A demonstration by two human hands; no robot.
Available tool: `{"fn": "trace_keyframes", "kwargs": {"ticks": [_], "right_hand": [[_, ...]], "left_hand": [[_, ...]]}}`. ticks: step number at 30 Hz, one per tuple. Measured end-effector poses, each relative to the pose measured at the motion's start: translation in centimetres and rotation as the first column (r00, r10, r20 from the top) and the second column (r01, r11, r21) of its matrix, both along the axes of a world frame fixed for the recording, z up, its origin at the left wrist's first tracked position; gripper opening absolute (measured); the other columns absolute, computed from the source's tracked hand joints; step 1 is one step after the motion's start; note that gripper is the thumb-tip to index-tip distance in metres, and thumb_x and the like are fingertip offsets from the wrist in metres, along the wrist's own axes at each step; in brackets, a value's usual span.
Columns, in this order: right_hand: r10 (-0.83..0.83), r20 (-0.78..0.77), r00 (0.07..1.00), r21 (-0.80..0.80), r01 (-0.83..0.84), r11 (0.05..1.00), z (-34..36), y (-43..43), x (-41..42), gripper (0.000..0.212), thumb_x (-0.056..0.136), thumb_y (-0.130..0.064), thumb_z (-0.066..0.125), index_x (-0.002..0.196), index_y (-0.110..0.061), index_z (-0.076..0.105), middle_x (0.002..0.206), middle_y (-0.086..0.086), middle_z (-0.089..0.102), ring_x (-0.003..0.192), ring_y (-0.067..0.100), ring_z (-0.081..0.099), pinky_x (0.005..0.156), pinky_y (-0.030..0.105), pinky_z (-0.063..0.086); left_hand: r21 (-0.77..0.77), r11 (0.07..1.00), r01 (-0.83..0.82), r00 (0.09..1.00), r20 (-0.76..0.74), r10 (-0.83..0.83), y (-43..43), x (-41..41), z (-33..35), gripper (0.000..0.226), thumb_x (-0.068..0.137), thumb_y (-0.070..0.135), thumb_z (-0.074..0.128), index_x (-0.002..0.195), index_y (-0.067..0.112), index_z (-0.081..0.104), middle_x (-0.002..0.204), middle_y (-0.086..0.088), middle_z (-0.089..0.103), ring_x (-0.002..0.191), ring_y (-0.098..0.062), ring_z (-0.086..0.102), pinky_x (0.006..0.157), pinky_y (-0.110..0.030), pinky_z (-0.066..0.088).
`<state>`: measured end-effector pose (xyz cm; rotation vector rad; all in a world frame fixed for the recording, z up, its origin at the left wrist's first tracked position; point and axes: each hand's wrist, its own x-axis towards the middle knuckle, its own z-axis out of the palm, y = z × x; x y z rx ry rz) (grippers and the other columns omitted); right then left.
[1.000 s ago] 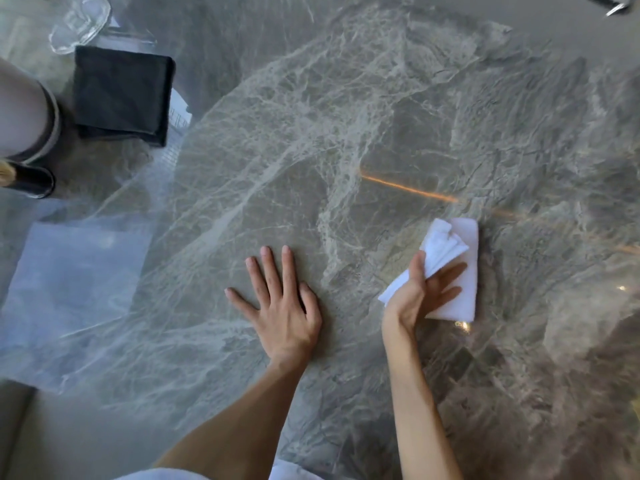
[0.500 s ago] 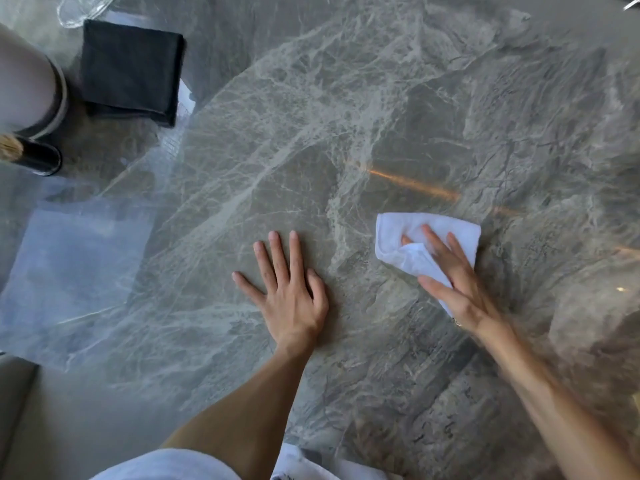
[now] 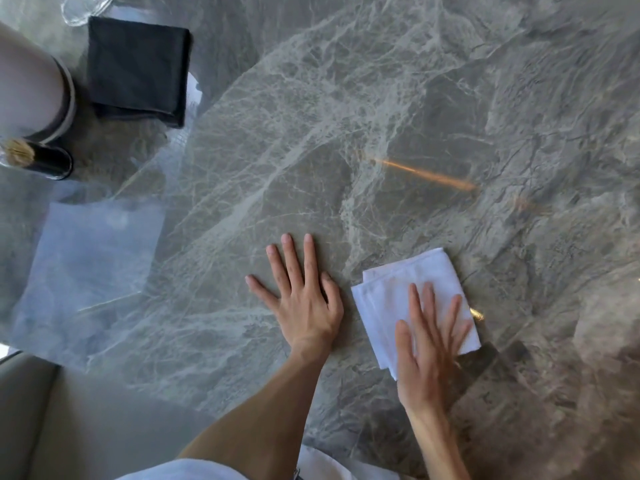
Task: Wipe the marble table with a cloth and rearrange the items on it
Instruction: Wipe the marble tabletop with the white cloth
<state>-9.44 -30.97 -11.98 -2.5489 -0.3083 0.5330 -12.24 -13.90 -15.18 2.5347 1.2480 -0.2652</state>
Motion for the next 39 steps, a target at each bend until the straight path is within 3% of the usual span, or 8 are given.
{"fn": "trace_keyframes", "kwargs": {"ticks": [4,7,14,18,24,32,36,39], "right_hand": [[0.296,0.191,0.936,-0.381,-0.207,0.901,-2.0,-0.6,1.1,0.065,0.093,-0.067,0.035,0.152,-0.04,0.028,0.164,0.013,0.017,0.15,0.046,0.005,0.116,0.069,0.008],[0.329,0.266,0.906,-0.453,-0.183,0.872,-3.0,0.4,1.5,0.064,0.093,-0.067,0.041,0.151,-0.041,0.031,0.162,0.016,0.023,0.148,0.05,0.012,0.111,0.073,0.016],[0.205,0.331,0.921,-0.435,-0.043,0.899,-3.6,7.7,8.7,0.064,0.094,-0.068,0.033,0.153,-0.043,0.023,0.162,0.018,0.019,0.146,0.053,0.011,0.108,0.077,0.011],[0.014,0.326,0.945,-0.386,0.12,0.915,-3.8,11.5,17.6,0.062,0.093,-0.064,0.033,0.149,-0.039,0.034,0.159,0.024,0.024,0.143,0.058,0.014,0.104,0.081,0.01],[-0.205,0.299,0.932,-0.384,0.314,0.869,-3.6,4.6,26.1,0.064,0.091,-0.059,0.029,0.151,-0.036,0.029,0.163,0.016,0.017,0.148,0.048,0.01,0.114,0.069,0.01],[-0.286,0.303,0.909,-0.355,0.387,0.851,-2.5,-6.5,10.4,0.059,0.095,-0.047,0.042,0.151,-0.029,0.036,0.161,0.01,0.027,0.151,0.033,0.019,0.118,0.056,0.021],[-0.103,0.285,0.953,-0.314,0.195,0.929,-2.9,-0.5,1.5,0.052,0.093,-0.047,0.053,0.142,-0.03,0.052,0.158,0.014,0.033,0.148,0.039,0.024,0.115,0.059,0.026],[0.059,0.319,0.946,-0.211,0.01,0.977,-3.4,6.7,4.0,0.049,0.095,-0.053,0.05,0.142,-0.037,0.05,0.159,0.005,0.034,0.15,0.033,0.023,0.117,0.057,0.024]], "left_hand": [[-0.003,1.0,0.0,1.0,0.001,0.0,0.1,0.0,-0.1,0.069,0.093,0.037,0.028,0.156,0.033,0.001,0.166,0.002,-0.004,0.153,-0.023,-0.008,0.115,-0.071,0.0],[-0.015,1.0,-0.005,1.0,0.002,0.005,0.0,0.0,-0.1,0.069,0.093,0.037,0.027,0.156,0.033,0.0,0.166,0.003,-0.005,0.153,-0.023,-0.008,0.114,-0.071,0.0],[-0.018,1.0,-0.002,1.0,-0.029,0.001,0.0,0.0,0.0,0.069,0.093,0.038,0.026,0.156,0.033,-0.002,0.166,0.003,-0.008,0.153,-0.023,-0.01,0.115,-0.071,0.0],[-0.008,1.0,-0.01,0.999,-0.033,0.01,-0.1,0.0,-0.1,0.069,0.093,0.038,0.026,0.156,0.033,-0.002,0.165,0.004,-0.01,0.153,-0.022,-0.012,0.115,-0.07,0.0],[-0.003,1.0,-0.011,1.0,-0.028,0.011,-0.1,0.1,0.0,0.069,0.093,0.038,0.025,0.155,0.034,-0.003,0.165,0.004,-0.011,0.153,-0.021,-0.013,0.115,-0.07,-0.002],[-0.02,1.0,-0.019,0.999,-0.028,0.018,-0.2,0.2,0.2,0.068,0.093,0.038,0.025,0.155,0.035,-0.002,0.165,0.003,-0.009,0.153,-0.021,-0.013,0.114,-0.071,-0.002],[-0.02,1.0,-0.016,0.999,-0.032,0.015,-0.2,0.1,0.4,0.067,0.093,0.038,0.024,0.155,0.036,0.0,0.166,0.003,-0.007,0.153,-0.021,-0.012,0.114,-0.071,-0.001],[-0.019,1.0,-0.017,0.999,-0.038,0.016,-0.2,0.0,0.3,0.066,0.093,0.038,0.024,0.155,0.036,0.001,0.166,0.003,-0.008,0.153,-0.021,-0.012,0.115,-0.071,-0.001]]}}
